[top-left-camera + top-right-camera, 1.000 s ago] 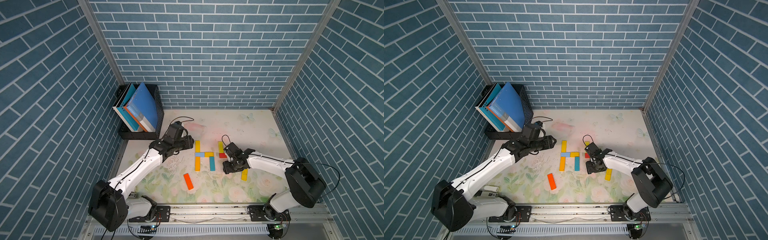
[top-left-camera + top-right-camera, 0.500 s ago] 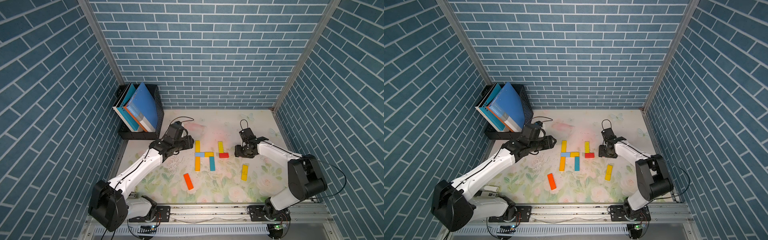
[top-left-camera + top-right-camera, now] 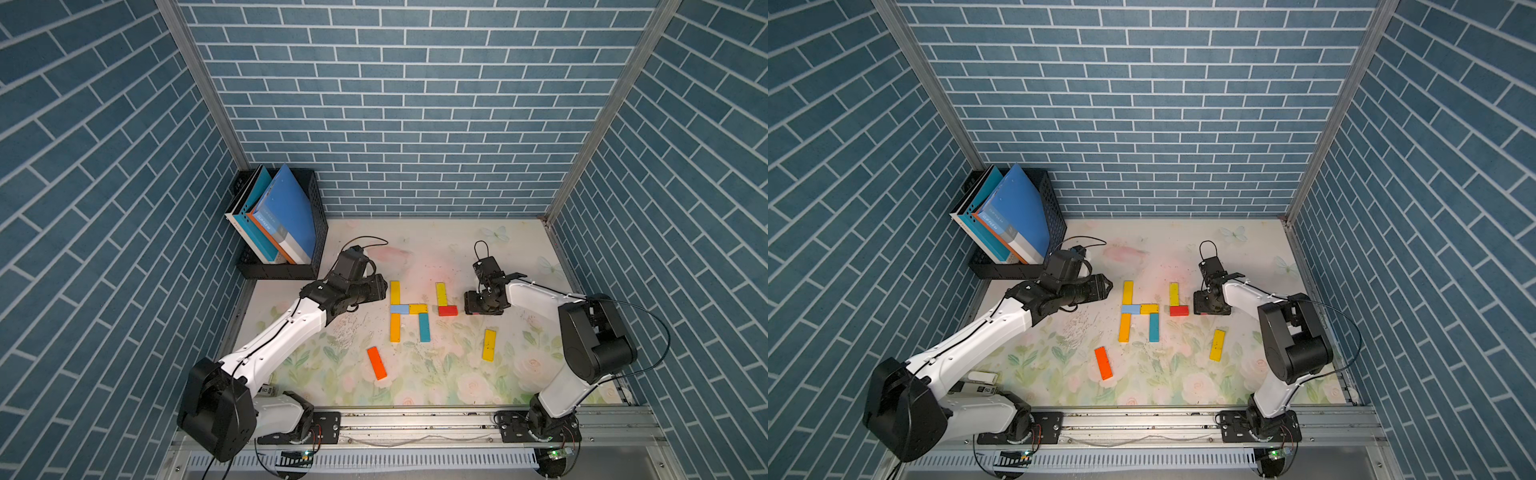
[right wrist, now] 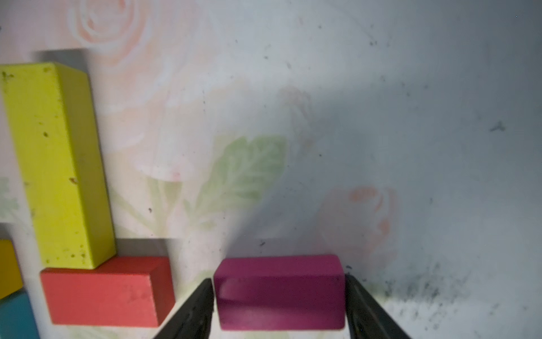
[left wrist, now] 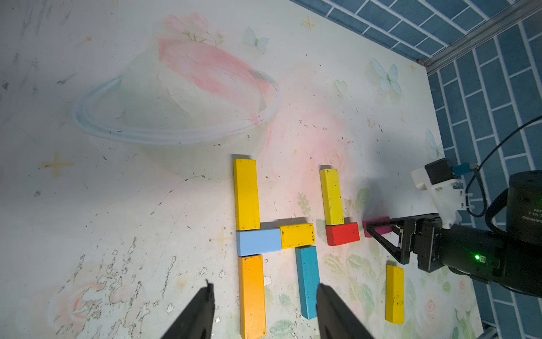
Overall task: Assemble the letter h with building blocks
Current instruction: Assemble the building block at the center of the board.
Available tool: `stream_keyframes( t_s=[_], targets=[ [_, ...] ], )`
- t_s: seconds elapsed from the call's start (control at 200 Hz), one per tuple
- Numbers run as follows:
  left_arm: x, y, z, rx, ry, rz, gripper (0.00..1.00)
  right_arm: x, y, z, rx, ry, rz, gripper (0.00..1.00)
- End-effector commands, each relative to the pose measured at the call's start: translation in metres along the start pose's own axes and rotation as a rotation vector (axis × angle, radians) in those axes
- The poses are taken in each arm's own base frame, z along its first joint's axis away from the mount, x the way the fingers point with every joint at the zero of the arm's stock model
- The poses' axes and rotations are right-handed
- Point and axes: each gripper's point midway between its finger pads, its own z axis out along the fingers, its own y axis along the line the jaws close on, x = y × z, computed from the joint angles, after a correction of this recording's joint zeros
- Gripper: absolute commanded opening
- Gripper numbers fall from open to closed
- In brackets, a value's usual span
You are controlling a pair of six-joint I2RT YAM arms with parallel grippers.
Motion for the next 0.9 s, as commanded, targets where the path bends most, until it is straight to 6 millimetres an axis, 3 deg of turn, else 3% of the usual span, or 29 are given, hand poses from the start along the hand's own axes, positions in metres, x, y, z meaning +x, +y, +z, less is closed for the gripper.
stream_keyframes(
  t_s=[0.0, 0.15, 0.285, 0.445, 0.72, 0.895],
  targets=[
    [0.002, 0.006, 0.005, -0.018, 0.004, 0.005, 0.61, -0.008, 0.005, 0.0, -0.022, -0.014, -0.009, 0.77],
    [0.002, 0.007, 0.005, -0.017, 0.005, 0.005, 0.61, -0.003, 0.011, 0.003, -0.059, 0.0, 0.025, 0.79],
    [0.003, 0.008, 0.005, -0.019, 0.004, 0.007, 0.61, 0.003, 0.008, 0.007, -0.051, 0.005, 0.046, 0.68],
    [0.002, 0.008, 0.004, -0.02, 0.002, 0.009, 0.61, 0.003, 0.006, 0.008, -0.04, 0.006, 0.05, 0.63],
    [0.002, 0.008, 0.004, -0.021, 0.0, 0.008, 0.61, -0.009, 0.01, 0.008, -0.044, -0.004, 0.064, 0.59],
    [0.003, 0.009, 0.005, -0.025, 0.003, 0.009, 0.61, 0.0, 0.011, 0.009, -0.044, 0.012, 0.032, 0.58]
  ],
)
